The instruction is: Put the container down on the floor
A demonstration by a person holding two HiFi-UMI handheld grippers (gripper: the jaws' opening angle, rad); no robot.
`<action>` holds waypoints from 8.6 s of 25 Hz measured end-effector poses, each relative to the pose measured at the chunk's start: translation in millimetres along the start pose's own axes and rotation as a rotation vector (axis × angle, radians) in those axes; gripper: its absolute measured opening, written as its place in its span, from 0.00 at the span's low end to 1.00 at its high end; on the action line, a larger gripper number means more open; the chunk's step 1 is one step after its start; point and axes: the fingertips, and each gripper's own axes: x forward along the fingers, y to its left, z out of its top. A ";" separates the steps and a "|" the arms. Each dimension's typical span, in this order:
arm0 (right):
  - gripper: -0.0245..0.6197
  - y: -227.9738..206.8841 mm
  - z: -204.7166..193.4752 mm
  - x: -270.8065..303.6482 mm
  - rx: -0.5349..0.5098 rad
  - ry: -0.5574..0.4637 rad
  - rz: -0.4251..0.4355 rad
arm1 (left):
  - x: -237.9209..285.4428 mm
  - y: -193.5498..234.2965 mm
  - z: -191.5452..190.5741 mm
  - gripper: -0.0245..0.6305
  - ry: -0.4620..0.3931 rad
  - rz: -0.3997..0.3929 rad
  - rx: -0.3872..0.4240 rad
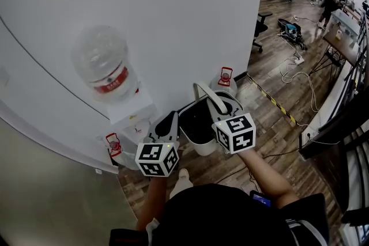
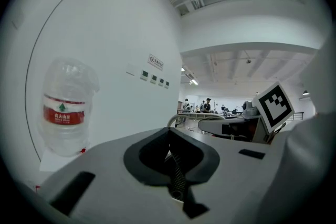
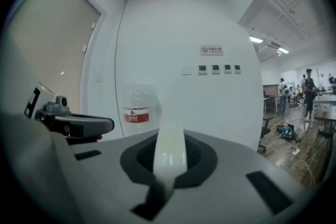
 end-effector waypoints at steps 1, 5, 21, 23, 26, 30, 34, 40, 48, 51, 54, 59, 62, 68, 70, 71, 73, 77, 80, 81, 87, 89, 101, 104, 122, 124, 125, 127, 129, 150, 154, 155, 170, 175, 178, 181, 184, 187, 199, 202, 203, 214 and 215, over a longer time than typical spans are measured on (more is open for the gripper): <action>0.08 0.0 -0.1 -0.8 -0.001 0.001 -0.002 | -0.8 -0.2 0.4 0.06 -0.001 0.000 -0.001; 0.08 -0.3 -0.7 -5.1 -0.006 0.005 -0.008 | -3.5 -2.8 0.7 0.06 -0.004 -0.003 -0.008; 0.08 8.0 -10.6 -18.9 -0.011 0.017 0.019 | -11.9 -19.9 -7.0 0.06 0.012 -0.010 -0.003; 0.08 9.6 -11.4 -17.8 -0.012 0.021 0.026 | -11.0 -20.6 -8.3 0.06 0.015 -0.010 -0.007; 0.08 9.8 -12.4 -15.2 -0.016 0.029 0.031 | -8.8 -20.6 -8.2 0.06 0.021 -0.011 -0.007; 0.08 6.5 -14.1 -7.0 -0.016 0.039 0.031 | -2.3 -14.9 -9.6 0.06 0.030 -0.012 -0.013; 0.08 0.4 -15.1 7.6 -0.010 0.042 0.033 | 8.5 -4.0 -10.0 0.06 0.033 -0.009 -0.016; 0.08 -6.7 -12.8 37.4 -0.012 0.051 0.040 | 30.7 19.6 -5.6 0.06 0.032 0.003 -0.031; 0.08 -26.2 -6.5 86.5 0.010 0.071 0.042 | 72.2 49.7 5.4 0.06 0.039 0.001 -0.017; 0.08 -30.3 -7.1 107.7 0.013 0.090 0.041 | 88.8 65.3 6.2 0.06 0.043 -0.002 -0.028; 0.08 -35.2 -4.5 128.3 0.014 0.103 0.034 | 104.6 80.4 10.0 0.06 0.042 -0.011 -0.038; 0.08 -39.5 7.0 162.3 0.015 0.114 0.018 | 127.0 109.0 20.4 0.06 0.044 -0.026 -0.046; 0.08 -40.5 12.6 184.1 0.015 0.119 0.010 | 139.6 128.6 25.6 0.06 0.046 -0.028 -0.053; 0.08 -40.8 15.3 225.2 0.027 0.141 -0.019 | 160.3 162.7 24.6 0.06 0.072 -0.061 -0.067; 0.08 -39.9 15.5 236.1 0.027 0.148 -0.028 | 166.5 171.9 22.7 0.06 0.080 -0.075 -0.075; 0.08 -39.8 15.4 240.8 0.029 0.152 -0.033 | 169.7 175.8 21.5 0.06 0.084 -0.084 -0.078; 0.08 -40.6 14.5 250.0 0.036 0.160 -0.046 | 177.0 183.1 19.2 0.06 0.093 -0.101 -0.084; 0.08 -44.5 8.8 267.1 0.044 0.182 -0.076 | 191.3 196.1 13.6 0.06 0.110 -0.141 -0.095; 0.08 -47.6 0.2 276.0 0.048 0.205 -0.097 | 200.2 205.2 5.2 0.06 0.129 -0.163 -0.111; 0.08 -48.3 -3.6 277.9 0.051 0.214 -0.102 | 202.2 207.6 1.9 0.06 0.138 -0.168 -0.118; 0.09 -54.6 -23.2 283.0 0.065 0.257 -0.121 | 207.0 214.3 -16.0 0.06 0.168 -0.169 -0.148; 0.09 -57.9 -30.3 286.6 0.068 0.271 -0.124 | 210.8 217.1 -24.0 0.06 0.181 -0.165 -0.167; 0.09 -83.5 -98.9 324.9 0.128 0.394 -0.094 | 242.5 218.1 -94.6 0.06 0.311 -0.137 -0.234; 0.09 -87.6 -131.2 343.7 0.139 0.441 -0.089 | 255.3 230.6 -128.6 0.06 0.353 -0.124 -0.266; 0.09 -120.8 -262.8 381.3 0.157 0.680 -0.050 | 283.9 234.6 -256.6 0.06 0.563 -0.060 -0.382; 0.09 -122.5 -277.3 380.0 0.160 0.701 -0.046 | 285.0 233.4 -271.8 0.06 0.579 -0.056 -0.398; 0.09 -123.2 -285.5 380.0 0.164 0.712 -0.044 | 286.5 234.0 -279.1 0.06 0.584 -0.052 -0.401; 0.09 -124.4 -302.8 379.5 0.175 0.738 -0.039 | 290.1 235.8 -293.5 0.06 0.593 -0.044 -0.409; 0.09 -125.3 -318.6 378.8 0.181 0.762 -0.035 | 294.2 237.2 -306.1 0.06 0.598 -0.036 -0.423; 0.09 -112.8 -476.4 378.3 0.175 0.957 -0.013 | 279.7 255.3 -451.2 0.06 0.734 0.032 -0.474; 0.09 -115.0 -507.7 386.6 0.137 0.995 -0.008 | 277.7 259.0 -488.3 0.06 0.769 0.049 -0.517; 0.09 -115.5 -515.3 389.4 0.137 1.000 -0.011 | 276.6 260.7 -497.8 0.06 0.779 0.053 -0.526; 0.09 -116.1 -615.4 417.7 0.101 1.131 -0.029 | 273.2 282.4 -597.1 0.06 0.875 0.106 -0.624; 0.09 -115.1 -638.1 431.0 0.102 1.153 -0.023 | 275.2 280.1 -629.8 0.06 0.929 0.097 -0.642; 0.09 -115.9 -648.7 441.8 0.073 1.158 -0.009 | 274.3 283.2 -647.6 0.06 0.955 0.105 -0.650; 0.09 -116.5 -659.2 450.1 0.066 1.175 -0.008 | 277.2 288.1 -662.6 0.06 0.973 0.122 -0.658; 0.09 -114.9 -674.5 459.7 0.055 1.187 0.004 | 284.0 293.1 -677.9 0.06 0.984 0.140 -0.673; 0.09 -113.5 -691.6 470.2 0.033 1.197 0.016 | 291.3 298.1 -693.8 0.06 0.982 0.154 -0.684; 0.09 -116.7 -721.5 503.6 0.002 1.164 0.044 | 292.4 311.7 -725.4 0.06 0.993 0.192 -0.685; 0.09 -117.6 -723.7 511.5 -0.006 1.146 0.042 | 293.8 314.6 -730.1 0.06 0.982 0.203 -0.693; 0.09 -116.8 -724.3 513.9 -0.005 1.140 0.043 | 294.5 316.1 -731.5 0.06 0.976 0.207 -0.697; 0.09 -115.0 -731.3 547.9 0.000 1.069 0.044 | 315.5 333.0 -744.7 0.06 0.910 0.239 -0.718; 0.09 -114.7 -731.3 550.7 -0.001 1.064 0.046 | 317.2 334.9 -745.7 0.06 0.907 0.240 -0.715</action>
